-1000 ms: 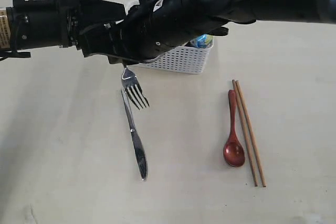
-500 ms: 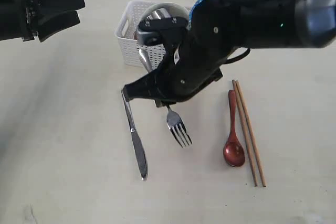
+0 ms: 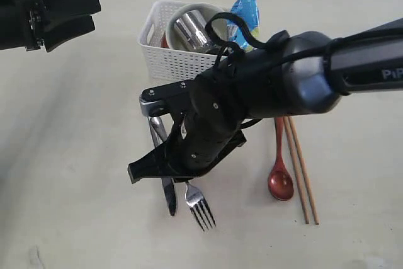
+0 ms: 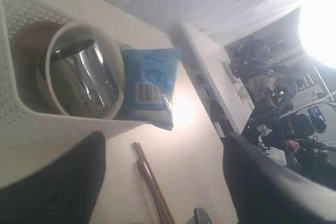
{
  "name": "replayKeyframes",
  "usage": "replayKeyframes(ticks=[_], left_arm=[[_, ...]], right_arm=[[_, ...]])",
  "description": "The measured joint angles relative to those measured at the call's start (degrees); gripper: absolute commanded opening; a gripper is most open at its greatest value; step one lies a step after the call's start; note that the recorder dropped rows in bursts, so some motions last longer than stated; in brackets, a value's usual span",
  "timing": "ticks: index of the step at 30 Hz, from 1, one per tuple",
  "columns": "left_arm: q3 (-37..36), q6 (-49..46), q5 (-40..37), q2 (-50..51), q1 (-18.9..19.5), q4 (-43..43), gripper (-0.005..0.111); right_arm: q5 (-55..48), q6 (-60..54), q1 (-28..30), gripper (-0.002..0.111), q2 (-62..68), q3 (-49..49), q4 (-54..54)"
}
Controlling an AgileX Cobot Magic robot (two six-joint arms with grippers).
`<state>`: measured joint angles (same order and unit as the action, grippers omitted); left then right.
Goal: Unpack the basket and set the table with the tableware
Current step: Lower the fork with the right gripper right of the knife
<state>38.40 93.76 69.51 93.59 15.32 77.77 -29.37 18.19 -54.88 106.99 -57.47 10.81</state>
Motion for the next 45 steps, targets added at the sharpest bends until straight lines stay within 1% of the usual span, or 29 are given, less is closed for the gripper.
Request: replayKeyframes(ticks=[11, 29, 45], left_arm=[[0.0, 0.0, 0.1, 0.0, 0.0, 0.4, 0.061], [0.0, 0.0, 0.1, 0.0, 0.0, 0.7, 0.061], [0.0, 0.0, 0.1, 0.0, 0.0, 1.4, 0.061]], right_arm=[[0.4, 3.2, -0.1, 0.000, 1.0, 0.0, -0.6], [2.2, 5.8, -3.5, 0.000, 1.1, 0.0, 0.1], [3.3, 6.7, -3.5, 0.000, 0.6, 0.0, -0.2]])
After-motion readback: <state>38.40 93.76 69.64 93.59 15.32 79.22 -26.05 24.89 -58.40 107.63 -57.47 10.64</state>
